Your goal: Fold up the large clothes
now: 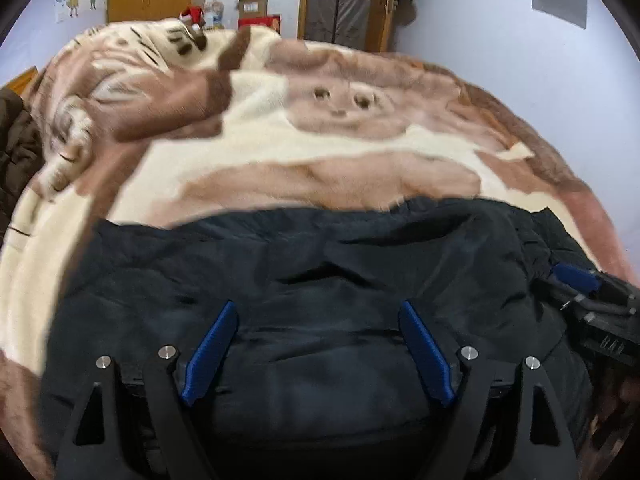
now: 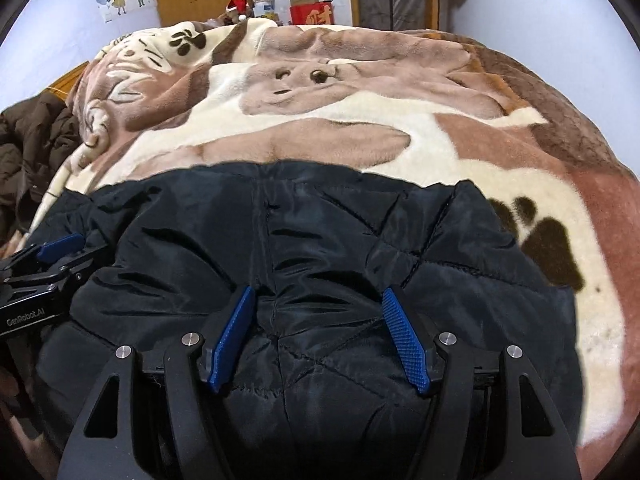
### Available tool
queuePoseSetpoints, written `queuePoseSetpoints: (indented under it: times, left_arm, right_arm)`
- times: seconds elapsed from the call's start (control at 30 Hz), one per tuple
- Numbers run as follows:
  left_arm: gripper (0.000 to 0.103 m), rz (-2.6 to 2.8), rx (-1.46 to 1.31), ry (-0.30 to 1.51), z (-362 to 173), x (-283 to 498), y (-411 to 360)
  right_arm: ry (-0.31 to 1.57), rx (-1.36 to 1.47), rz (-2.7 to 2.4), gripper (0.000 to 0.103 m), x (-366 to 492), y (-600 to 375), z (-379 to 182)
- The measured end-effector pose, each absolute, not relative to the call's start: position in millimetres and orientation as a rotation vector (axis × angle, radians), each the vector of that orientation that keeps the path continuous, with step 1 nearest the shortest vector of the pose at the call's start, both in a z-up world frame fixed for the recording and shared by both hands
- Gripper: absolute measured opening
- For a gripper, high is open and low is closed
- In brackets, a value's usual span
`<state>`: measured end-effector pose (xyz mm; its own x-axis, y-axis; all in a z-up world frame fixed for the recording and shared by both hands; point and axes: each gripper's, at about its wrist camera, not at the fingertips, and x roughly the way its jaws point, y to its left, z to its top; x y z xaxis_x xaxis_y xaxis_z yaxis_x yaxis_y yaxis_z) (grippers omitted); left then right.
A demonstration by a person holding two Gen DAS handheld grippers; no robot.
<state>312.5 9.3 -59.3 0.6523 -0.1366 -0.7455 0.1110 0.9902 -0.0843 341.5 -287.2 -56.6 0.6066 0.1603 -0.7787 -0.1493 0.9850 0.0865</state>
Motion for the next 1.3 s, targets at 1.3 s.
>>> queuePoseSetpoints:
  times: [1.3]
  left_arm:
    - [0.089,0.036,-0.119,0.853,-65.4,304.9,111.6]
  right_arm:
    - [0.897,-0.034,0.034,0.066,341.6,-332.8,-55.1]
